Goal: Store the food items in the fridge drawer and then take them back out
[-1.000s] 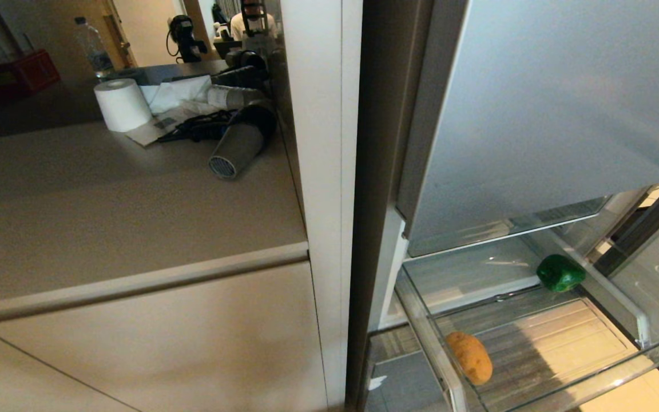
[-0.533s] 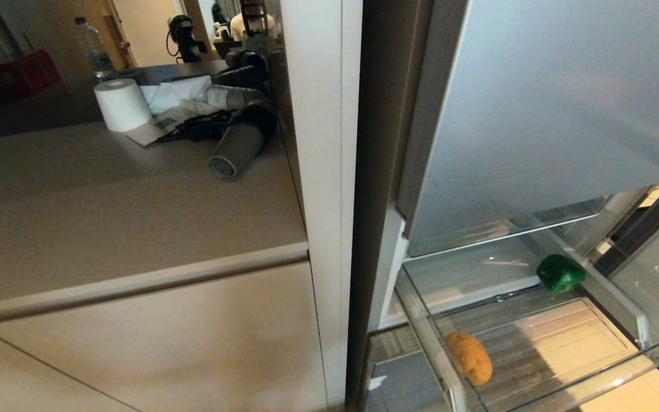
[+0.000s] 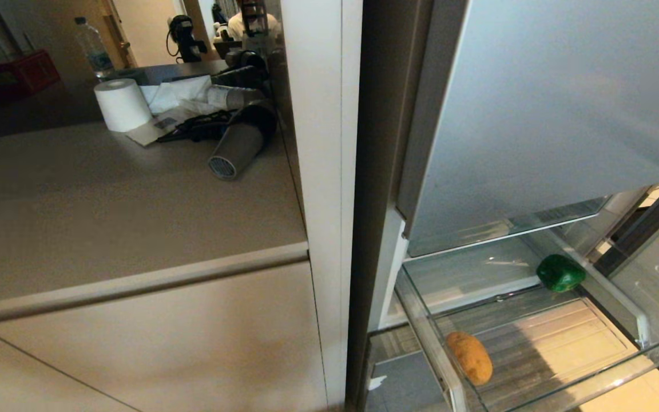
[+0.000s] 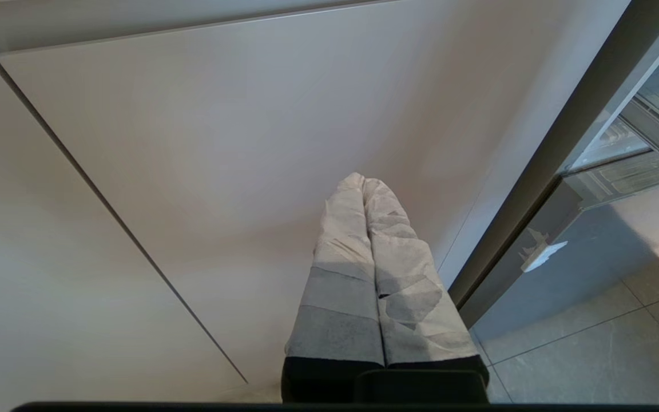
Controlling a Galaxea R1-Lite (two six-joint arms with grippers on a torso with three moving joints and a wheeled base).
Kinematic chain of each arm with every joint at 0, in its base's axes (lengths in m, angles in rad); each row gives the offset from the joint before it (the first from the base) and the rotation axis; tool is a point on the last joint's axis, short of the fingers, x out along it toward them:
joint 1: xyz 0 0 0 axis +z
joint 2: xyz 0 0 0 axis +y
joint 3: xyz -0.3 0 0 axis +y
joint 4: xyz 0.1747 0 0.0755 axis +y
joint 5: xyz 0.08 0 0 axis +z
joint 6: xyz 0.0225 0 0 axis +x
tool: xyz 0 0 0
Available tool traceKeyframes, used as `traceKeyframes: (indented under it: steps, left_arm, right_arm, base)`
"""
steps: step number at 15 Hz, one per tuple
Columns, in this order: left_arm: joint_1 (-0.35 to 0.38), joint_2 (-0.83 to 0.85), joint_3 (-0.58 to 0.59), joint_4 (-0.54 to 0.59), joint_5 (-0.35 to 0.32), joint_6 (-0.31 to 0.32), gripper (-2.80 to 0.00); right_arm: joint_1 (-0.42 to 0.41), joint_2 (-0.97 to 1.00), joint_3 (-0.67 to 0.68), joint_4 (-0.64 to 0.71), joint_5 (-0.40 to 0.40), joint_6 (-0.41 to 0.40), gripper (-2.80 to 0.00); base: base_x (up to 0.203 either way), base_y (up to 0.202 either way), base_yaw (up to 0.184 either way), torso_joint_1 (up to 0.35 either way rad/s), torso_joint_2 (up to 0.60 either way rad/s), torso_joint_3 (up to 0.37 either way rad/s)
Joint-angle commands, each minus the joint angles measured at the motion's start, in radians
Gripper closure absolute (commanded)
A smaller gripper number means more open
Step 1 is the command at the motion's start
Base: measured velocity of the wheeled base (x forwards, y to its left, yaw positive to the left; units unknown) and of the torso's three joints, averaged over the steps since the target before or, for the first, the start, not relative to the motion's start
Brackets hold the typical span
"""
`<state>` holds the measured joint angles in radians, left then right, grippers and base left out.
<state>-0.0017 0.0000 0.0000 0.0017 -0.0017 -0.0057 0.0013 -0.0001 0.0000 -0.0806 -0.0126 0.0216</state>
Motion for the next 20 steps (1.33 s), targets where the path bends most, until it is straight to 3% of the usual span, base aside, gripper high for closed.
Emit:
traceKeyframes:
  steps: [1, 5, 11, 14, 20]
  left_arm:
    - [0.0, 0.002, 0.0, 0.0, 0.0, 0.0, 0.0]
    - [0.0, 0.002, 0.0, 0.0, 0.0, 0.0, 0.0]
    - [0.0, 0.002, 0.0, 0.0, 0.0, 0.0, 0.0]
    - [0.0, 0.002, 0.0, 0.0, 0.0, 0.0, 0.0]
    - [0.0, 0.002, 0.0, 0.0, 0.0, 0.0, 0.0]
  right_arm:
    - [-0.001, 0.012, 0.029, -0.001, 0.0, 0.0, 0.0]
    - [0.005, 0.213, 0.014, -0.043, 0.023, -0.011, 0.0]
    - [0.028, 0.681, -0.093, -0.119, 0.183, 0.008, 0.0]
    - [0.031, 0.9, -0.171, -0.123, 0.285, 0.059, 0.0]
    - [0.072, 1.29, -0.296, -0.164, 0.396, 0.056, 0.0]
  base:
    - [0.0, 0.0, 0.0, 0.0, 0.0, 0.0]
    - [0.0, 0.0, 0.0, 0.0, 0.0, 0.0]
    - [0.0, 0.0, 0.0, 0.0, 0.0, 0.0]
    - [0.0, 0.0, 0.0, 0.0, 0.0, 0.0]
    - [0.0, 0.0, 0.0, 0.0, 0.0, 0.0]
